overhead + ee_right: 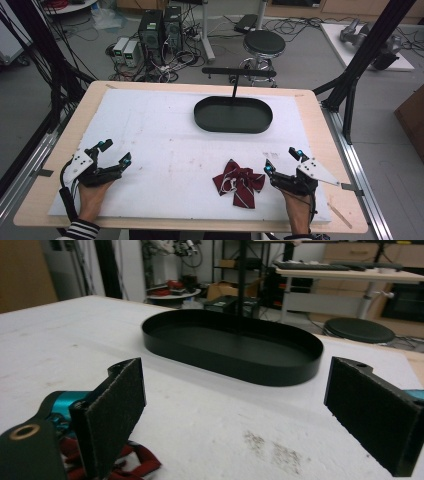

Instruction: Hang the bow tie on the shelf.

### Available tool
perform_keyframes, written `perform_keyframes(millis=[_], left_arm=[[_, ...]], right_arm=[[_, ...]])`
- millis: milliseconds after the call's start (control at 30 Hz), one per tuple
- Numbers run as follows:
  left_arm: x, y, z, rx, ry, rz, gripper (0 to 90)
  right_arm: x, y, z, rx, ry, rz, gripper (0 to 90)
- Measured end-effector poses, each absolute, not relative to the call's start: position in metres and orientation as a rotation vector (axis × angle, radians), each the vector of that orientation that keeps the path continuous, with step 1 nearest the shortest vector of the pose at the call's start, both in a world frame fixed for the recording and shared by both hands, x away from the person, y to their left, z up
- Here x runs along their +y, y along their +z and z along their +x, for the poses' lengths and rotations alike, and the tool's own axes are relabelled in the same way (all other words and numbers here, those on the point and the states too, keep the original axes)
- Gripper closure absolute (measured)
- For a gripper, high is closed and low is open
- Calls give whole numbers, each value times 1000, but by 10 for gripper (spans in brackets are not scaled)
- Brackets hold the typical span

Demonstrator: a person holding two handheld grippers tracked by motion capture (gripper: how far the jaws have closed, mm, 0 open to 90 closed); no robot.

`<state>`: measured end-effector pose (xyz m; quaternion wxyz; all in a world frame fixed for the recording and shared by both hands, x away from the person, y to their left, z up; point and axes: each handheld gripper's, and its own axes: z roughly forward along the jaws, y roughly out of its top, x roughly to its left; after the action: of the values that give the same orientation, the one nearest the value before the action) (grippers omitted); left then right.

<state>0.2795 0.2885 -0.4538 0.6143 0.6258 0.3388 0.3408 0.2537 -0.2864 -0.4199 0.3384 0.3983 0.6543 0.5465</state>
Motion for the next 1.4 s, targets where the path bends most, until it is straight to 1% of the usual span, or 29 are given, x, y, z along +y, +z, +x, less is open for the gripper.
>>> perform_keyframes(millis=[600, 633, 667, 700, 967, 1167, 1400], left_arm=[[289, -454, 279, 781, 783, 1441, 165], [289, -454, 279, 781, 782, 1441, 165], [289, -454, 279, 781, 782, 1441, 165], [289, -454, 279, 781, 782, 1441, 165], [289, -454, 279, 781, 782, 1441, 166], [289, -454, 279, 780, 782, 1441, 166], [289, -454, 279, 781, 781, 1440, 166]], right_arm=[[-254, -379, 237, 2017, 1429, 816, 90], [-252, -378, 237, 2042, 1432, 790, 117], [-252, -378, 237, 2042, 1432, 790, 117], [-249, -375, 235, 2091, 1436, 728, 146], [-232, -374, 235, 2225, 1429, 606, 149], [-221, -378, 239, 2324, 1394, 578, 151], [-212, -384, 242, 2386, 1379, 540, 181]])
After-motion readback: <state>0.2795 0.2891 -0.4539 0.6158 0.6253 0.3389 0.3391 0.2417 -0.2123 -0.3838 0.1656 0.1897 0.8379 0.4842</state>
